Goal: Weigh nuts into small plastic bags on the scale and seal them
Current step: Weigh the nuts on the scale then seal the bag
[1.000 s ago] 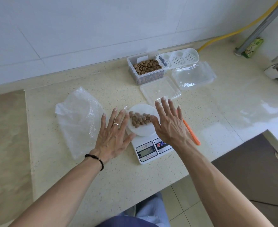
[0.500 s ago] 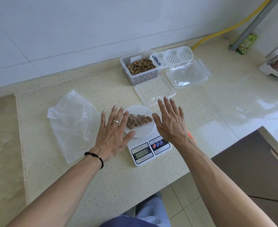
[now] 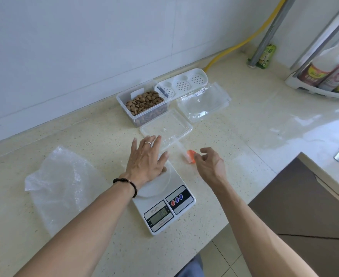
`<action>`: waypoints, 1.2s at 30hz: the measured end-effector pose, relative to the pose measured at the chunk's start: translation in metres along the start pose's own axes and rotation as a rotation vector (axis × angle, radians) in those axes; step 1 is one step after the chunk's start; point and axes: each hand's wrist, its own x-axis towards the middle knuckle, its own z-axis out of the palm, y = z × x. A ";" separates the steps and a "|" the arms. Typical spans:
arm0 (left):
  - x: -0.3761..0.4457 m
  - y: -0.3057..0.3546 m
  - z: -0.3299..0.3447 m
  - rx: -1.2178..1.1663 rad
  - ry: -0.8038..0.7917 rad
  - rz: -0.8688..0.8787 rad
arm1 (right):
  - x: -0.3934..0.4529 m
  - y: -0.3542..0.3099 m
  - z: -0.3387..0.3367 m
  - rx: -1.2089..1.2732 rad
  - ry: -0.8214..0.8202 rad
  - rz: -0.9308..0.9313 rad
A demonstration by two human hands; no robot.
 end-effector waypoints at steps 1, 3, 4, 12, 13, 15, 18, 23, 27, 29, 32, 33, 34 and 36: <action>0.008 0.003 -0.001 -0.008 -0.010 -0.009 | 0.001 0.000 0.000 0.016 -0.017 0.043; 0.023 0.010 -0.001 -0.042 -0.014 -0.048 | 0.005 0.002 0.002 0.057 -0.053 0.111; 0.028 0.013 -0.001 -0.081 -0.032 -0.083 | 0.006 0.003 0.005 0.096 -0.074 0.142; 0.056 0.018 -0.015 -0.327 -0.090 -0.179 | 0.017 -0.003 0.020 0.345 -0.107 0.222; 0.058 0.017 -0.016 -0.271 -0.117 -0.168 | 0.016 -0.002 0.020 0.297 -0.093 0.208; 0.061 0.018 -0.017 -0.151 -0.167 -0.130 | 0.013 -0.003 0.016 0.223 -0.050 0.191; 0.064 0.027 -0.014 -0.153 -0.238 -0.097 | 0.009 -0.002 0.006 0.180 -0.011 0.187; 0.064 0.043 -0.001 -0.152 -0.240 -0.078 | 0.003 0.011 -0.002 0.115 0.041 0.204; 0.063 0.043 -0.014 -0.341 -0.145 -0.072 | 0.003 0.012 -0.003 0.175 -0.055 0.222; 0.062 0.040 -0.026 -0.455 -0.103 -0.066 | 0.001 0.004 -0.002 0.328 -0.139 0.185; 0.056 0.034 -0.048 -0.605 -0.046 -0.075 | -0.003 -0.015 -0.005 0.512 -0.201 0.113; 0.053 0.032 -0.057 -0.649 -0.029 -0.077 | -0.005 -0.023 -0.008 0.587 -0.218 0.098; 0.049 0.030 -0.067 -0.690 -0.011 -0.076 | -0.006 -0.031 -0.011 0.674 -0.236 0.091; 0.040 0.025 -0.089 -0.785 0.028 -0.077 | -0.011 -0.047 -0.018 0.843 -0.266 0.090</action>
